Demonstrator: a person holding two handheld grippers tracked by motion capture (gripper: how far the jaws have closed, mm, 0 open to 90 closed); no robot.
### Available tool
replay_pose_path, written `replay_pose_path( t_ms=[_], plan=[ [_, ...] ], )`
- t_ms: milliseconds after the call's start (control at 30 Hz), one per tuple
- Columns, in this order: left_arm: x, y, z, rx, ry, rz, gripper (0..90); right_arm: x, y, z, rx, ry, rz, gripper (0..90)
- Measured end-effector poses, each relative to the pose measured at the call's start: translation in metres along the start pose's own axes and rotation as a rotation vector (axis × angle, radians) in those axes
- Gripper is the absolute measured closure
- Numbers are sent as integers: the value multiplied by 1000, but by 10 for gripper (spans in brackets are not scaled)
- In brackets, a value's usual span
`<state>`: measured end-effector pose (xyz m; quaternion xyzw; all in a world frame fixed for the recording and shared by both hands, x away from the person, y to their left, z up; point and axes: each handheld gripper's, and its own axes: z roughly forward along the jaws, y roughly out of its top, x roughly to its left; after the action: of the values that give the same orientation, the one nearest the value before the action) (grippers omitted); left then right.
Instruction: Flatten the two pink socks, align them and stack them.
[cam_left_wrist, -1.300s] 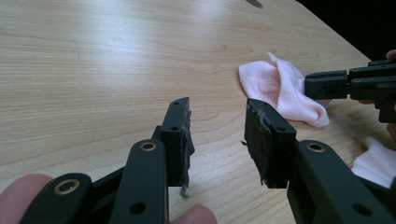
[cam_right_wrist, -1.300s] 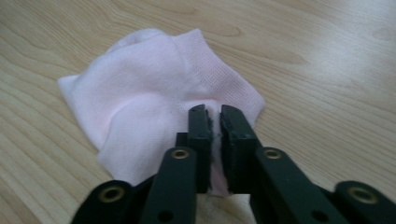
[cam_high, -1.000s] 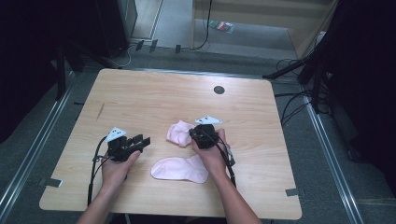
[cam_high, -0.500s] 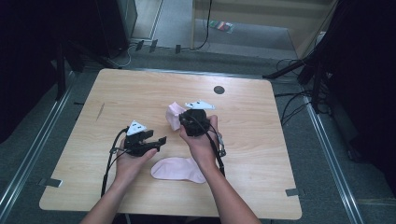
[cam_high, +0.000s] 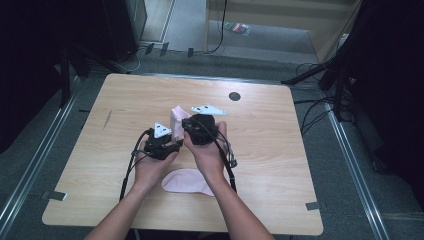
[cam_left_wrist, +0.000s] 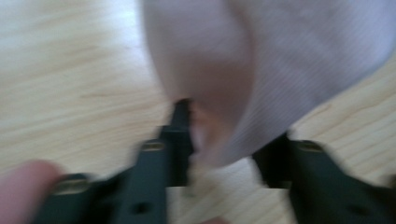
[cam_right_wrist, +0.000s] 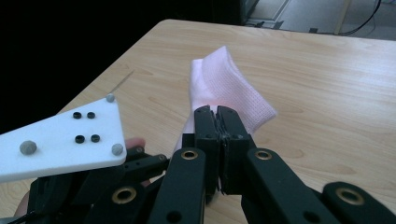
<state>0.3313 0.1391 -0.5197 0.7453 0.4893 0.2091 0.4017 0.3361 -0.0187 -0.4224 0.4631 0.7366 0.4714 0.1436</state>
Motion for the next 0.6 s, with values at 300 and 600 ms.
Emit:
replay_pose_path(
  t_ms=[300, 600],
  plan=[
    [3, 1, -22, -24, 172, 170, 895, -28, -12, -5, 23, -41, 9, 896],
    [12, -18, -4, 101, -15, 183, 632, -73, -62, 23, 125, -69, 104, 897]
  ],
)
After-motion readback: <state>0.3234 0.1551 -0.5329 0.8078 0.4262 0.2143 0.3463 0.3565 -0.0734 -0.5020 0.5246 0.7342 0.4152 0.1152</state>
